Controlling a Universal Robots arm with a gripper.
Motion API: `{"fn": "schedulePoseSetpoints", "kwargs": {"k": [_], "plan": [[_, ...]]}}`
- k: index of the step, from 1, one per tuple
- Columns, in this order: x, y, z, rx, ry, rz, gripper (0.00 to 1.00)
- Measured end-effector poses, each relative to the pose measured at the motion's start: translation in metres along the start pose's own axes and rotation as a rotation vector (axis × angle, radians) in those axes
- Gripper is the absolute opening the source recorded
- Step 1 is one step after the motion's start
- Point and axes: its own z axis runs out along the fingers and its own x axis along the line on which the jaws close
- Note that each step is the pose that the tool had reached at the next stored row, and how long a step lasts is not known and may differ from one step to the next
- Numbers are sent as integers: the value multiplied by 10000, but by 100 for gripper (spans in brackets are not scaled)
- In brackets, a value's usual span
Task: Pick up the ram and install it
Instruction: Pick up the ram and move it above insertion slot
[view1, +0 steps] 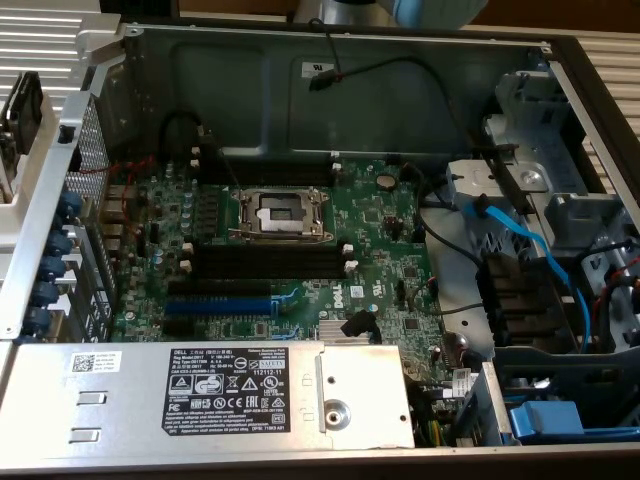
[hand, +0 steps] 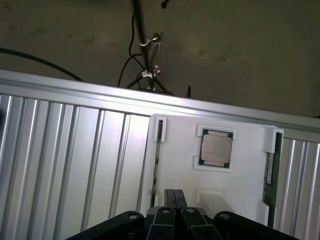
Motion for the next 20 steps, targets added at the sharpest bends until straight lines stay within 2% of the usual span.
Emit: {"fn": "schedulePoseSetpoints", "kwargs": {"k": [3,4,6,9,10,12,14,18,20], "plan": [[4,1,47,53,-5,-1,10],[4,8,58,89,-1,-2,10],[1,30,76,217,14,-3,10],[-1,52,93,464,38,-6,10],[-2,58,101,517,36,-4,10],[-2,65,121,585,30,5,10],[-3,65,142,615,8,66,10],[-3,64,186,635,-133,362,10],[-3,64,218,643,-164,576,10]]}}
